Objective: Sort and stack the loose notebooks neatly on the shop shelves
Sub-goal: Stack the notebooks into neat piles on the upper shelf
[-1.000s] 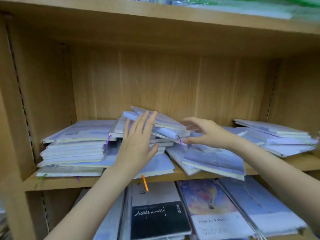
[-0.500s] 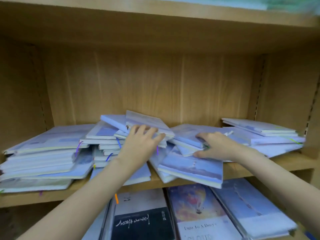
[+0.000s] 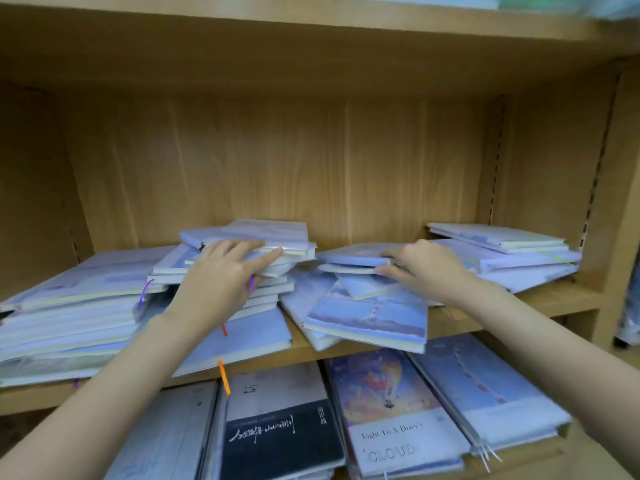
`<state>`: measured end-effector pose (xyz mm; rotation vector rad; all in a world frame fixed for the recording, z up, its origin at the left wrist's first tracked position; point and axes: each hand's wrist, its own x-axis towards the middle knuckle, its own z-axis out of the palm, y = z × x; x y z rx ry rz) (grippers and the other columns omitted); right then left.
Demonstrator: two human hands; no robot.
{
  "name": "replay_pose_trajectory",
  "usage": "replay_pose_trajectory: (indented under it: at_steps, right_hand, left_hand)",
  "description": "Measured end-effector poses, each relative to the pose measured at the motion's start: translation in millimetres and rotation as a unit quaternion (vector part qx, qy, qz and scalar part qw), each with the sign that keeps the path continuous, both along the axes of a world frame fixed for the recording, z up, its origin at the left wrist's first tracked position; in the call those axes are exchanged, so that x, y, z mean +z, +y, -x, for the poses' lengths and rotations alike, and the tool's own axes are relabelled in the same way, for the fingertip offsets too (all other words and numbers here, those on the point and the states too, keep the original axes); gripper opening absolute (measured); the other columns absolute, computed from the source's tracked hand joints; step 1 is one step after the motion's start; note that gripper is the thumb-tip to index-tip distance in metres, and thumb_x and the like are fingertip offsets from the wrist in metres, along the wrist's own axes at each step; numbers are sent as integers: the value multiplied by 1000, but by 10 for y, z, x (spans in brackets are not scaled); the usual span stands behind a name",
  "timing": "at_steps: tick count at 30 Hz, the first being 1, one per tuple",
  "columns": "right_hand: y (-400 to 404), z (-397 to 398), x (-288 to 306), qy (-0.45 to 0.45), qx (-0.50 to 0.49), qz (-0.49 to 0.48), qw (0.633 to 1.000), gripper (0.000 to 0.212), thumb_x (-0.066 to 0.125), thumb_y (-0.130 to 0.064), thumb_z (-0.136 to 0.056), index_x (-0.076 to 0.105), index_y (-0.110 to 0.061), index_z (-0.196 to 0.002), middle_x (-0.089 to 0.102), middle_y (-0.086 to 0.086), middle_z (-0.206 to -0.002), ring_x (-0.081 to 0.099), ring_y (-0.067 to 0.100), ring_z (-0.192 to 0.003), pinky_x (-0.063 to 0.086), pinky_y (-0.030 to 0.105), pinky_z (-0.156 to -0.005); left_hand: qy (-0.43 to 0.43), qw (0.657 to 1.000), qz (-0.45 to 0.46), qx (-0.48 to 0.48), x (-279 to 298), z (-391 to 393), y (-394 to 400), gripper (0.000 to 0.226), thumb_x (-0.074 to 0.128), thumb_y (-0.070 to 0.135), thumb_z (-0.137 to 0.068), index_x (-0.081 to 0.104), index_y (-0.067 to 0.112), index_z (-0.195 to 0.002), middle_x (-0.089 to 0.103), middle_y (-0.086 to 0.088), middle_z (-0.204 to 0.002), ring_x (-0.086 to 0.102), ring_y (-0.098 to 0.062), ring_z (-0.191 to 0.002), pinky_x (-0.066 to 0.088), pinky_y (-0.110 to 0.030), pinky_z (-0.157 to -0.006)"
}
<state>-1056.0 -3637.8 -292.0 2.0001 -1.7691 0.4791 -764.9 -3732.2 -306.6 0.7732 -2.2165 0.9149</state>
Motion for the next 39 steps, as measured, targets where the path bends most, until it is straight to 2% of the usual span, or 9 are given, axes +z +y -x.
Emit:
replay_pose_trajectory:
  at_steps: [2,5,8,12,18,24,29,36,39]
  right_hand:
    - [-13,28,191,-71,7,10,997,42,46,-40,-96,41,-17,-61,44,1,-58,46,26,-66,25,32,-51]
    - [8,125,394,-132,8,44,990,47,50,-37,-95,35,-14,-58,34,1,-53,35,21,-55,20,32,-50]
    - [76,82,217,-5,6,14,1000,40,48,-49,-92,61,-12,-86,55,1,-66,53,25,-68,33,33,-55]
    - [98,-68,1,128,-29,43,990,47,38,-53,-94,59,-15,-112,67,13,-94,63,32,-91,39,32,-66]
    - [81,17,226,68,-60,118,989,45,42,-53,-92,56,-13,-105,65,14,-90,61,36,-87,37,33,-63]
    - [-11,193,-19,-56,38,-137,988,71,61,-56,-81,42,-19,-139,48,-2,-141,45,17,-126,38,29,-98]
    - [-35,276,-54,-61,28,-112,991,75,61,-61,-77,41,-24,-139,51,-5,-137,46,16,-124,38,28,-94]
    - [79,186,-13,127,-33,9,991,69,48,-80,-69,54,-32,-118,68,-3,-100,60,21,-98,43,31,-73]
    - [179,427,75,10,32,-61,998,61,61,-70,-69,56,-37,-121,61,-15,-121,55,7,-111,39,21,-86]
  left_hand:
    - [7,1000,14,-5,38,-105,19,39,46,23,-80,67,21,-114,69,-9,-105,67,-30,-83,46,-36,-78]
    - [47,999,24,-3,2,-347,51,40,42,24,-83,60,26,-119,67,-6,-110,61,-24,-94,31,-36,-83]
    - [79,997,14,13,-111,-411,111,40,37,24,-86,50,27,-123,64,-11,-115,50,-21,-102,30,-40,-88]
    - [78,995,-63,31,-150,-302,178,49,41,42,-79,55,23,-122,62,-10,-118,59,-29,-107,24,-43,-99]
    - [131,982,-71,-120,-184,-63,584,39,46,36,-85,66,12,-108,61,-4,-116,50,-19,-108,28,-33,-98]
    - [58,944,-269,-184,-131,347,592,53,37,51,-85,62,18,-118,53,5,-127,41,-2,-119,21,-3,-99]
    - [14,920,-357,-161,-160,666,332,73,35,62,-73,55,18,-128,52,1,-132,44,-11,-127,29,-19,-105]
    - [-20,896,-421,-140,-171,824,237,88,38,74,-65,47,21,-136,43,11,-141,36,1,-129,22,-11,-107]
    - [-28,896,-422,-136,-187,814,237,86,37,73,-67,49,21,-134,44,12,-140,36,3,-128,22,-10,-107]
